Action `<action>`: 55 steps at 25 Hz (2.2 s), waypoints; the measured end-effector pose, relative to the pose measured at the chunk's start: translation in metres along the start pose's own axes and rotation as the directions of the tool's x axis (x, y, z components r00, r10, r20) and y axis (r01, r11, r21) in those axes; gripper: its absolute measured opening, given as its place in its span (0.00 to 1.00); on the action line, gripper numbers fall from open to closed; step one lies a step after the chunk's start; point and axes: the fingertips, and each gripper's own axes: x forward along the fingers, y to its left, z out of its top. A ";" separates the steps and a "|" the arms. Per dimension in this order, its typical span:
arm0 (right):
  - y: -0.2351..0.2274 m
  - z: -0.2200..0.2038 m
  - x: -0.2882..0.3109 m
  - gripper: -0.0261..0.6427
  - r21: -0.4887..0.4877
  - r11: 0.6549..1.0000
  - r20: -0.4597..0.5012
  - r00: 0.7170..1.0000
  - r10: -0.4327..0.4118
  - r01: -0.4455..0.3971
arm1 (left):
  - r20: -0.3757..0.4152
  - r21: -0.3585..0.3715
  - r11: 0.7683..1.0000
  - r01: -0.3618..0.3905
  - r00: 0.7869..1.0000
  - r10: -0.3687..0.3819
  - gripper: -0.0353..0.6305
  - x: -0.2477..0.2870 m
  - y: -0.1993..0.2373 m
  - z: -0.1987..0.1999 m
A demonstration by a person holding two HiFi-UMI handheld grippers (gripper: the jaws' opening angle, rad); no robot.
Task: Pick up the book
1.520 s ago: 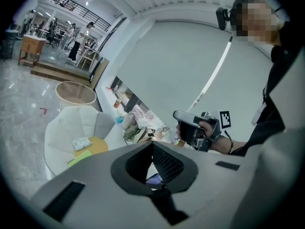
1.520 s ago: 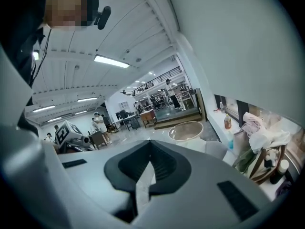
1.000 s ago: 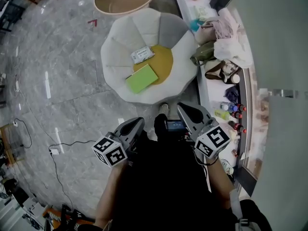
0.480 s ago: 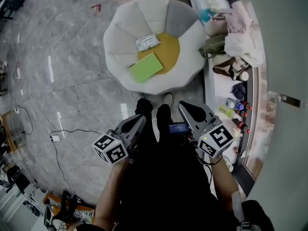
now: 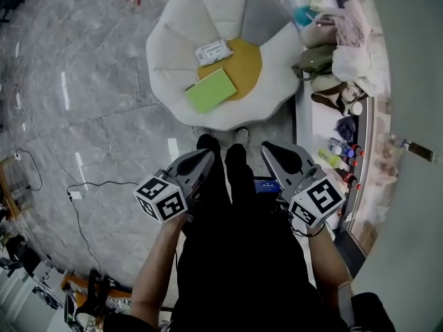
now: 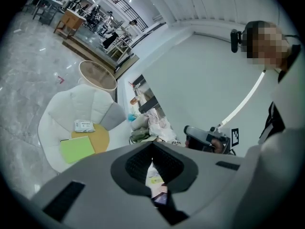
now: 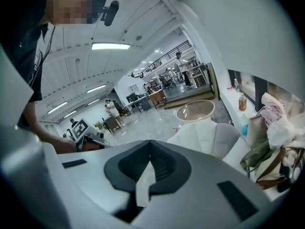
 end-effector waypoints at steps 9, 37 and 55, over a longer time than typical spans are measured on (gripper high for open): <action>0.009 -0.004 0.053 0.06 0.009 1.000 -0.072 0.997 -0.005 0.006 | -0.051 -0.025 1.000 -0.003 0.999 0.002 0.08 0.011 0.068 0.014; -0.029 -0.104 0.205 0.06 0.114 0.993 -0.265 0.964 0.026 0.005 | -0.223 -0.074 0.995 -0.062 0.974 0.045 0.29 0.081 0.292 -0.052; -0.043 -0.185 0.241 0.06 0.112 0.993 -0.372 0.924 0.087 -0.048 | -0.216 -0.197 0.975 -0.100 0.975 0.056 0.43 0.135 0.407 -0.146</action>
